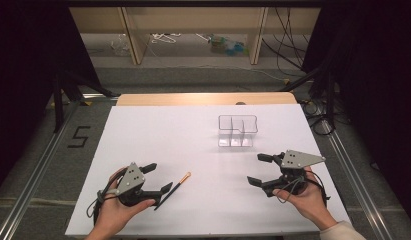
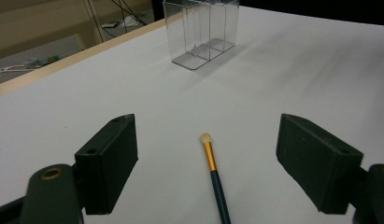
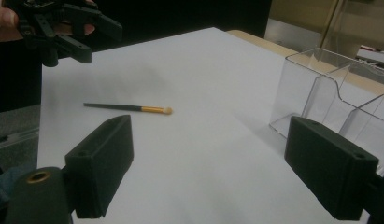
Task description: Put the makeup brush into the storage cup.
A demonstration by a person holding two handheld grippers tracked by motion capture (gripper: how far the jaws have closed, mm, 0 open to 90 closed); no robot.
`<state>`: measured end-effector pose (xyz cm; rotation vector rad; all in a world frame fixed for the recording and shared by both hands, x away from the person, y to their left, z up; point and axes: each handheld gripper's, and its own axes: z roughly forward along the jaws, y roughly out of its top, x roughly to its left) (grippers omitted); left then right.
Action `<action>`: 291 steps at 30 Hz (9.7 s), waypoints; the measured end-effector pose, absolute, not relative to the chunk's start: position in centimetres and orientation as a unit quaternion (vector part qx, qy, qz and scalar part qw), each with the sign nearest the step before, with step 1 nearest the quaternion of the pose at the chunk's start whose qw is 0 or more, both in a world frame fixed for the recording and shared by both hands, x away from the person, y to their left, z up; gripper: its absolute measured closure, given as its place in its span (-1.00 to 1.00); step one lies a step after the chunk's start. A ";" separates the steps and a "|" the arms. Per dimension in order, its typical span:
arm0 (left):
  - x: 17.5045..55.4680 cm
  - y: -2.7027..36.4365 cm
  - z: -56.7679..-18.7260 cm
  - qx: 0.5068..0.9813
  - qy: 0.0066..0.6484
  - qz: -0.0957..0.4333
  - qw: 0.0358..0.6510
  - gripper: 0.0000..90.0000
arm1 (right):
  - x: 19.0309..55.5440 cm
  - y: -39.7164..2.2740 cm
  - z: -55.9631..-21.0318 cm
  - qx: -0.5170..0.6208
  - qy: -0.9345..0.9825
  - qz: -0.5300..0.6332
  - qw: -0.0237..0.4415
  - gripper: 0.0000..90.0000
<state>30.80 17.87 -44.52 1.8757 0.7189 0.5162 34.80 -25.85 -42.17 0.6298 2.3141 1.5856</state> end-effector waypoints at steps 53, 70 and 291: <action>38.2 10.0 -45.6 0.951 0.301 0.015 0.070 0.30 | 35.0 -25.7 -42.6 0.219 0.810 0.529 0.129 -0.63; 38.5 8.9 -45.7 0.959 0.281 0.006 0.033 0.73 | 35.0 -25.7 -42.6 0.221 0.812 0.525 0.127 -0.63; 35.0 7.2 -42.8 0.741 0.275 0.133 0.598 0.85 | 37.7 -19.9 -40.9 0.236 0.747 0.617 0.077 -0.49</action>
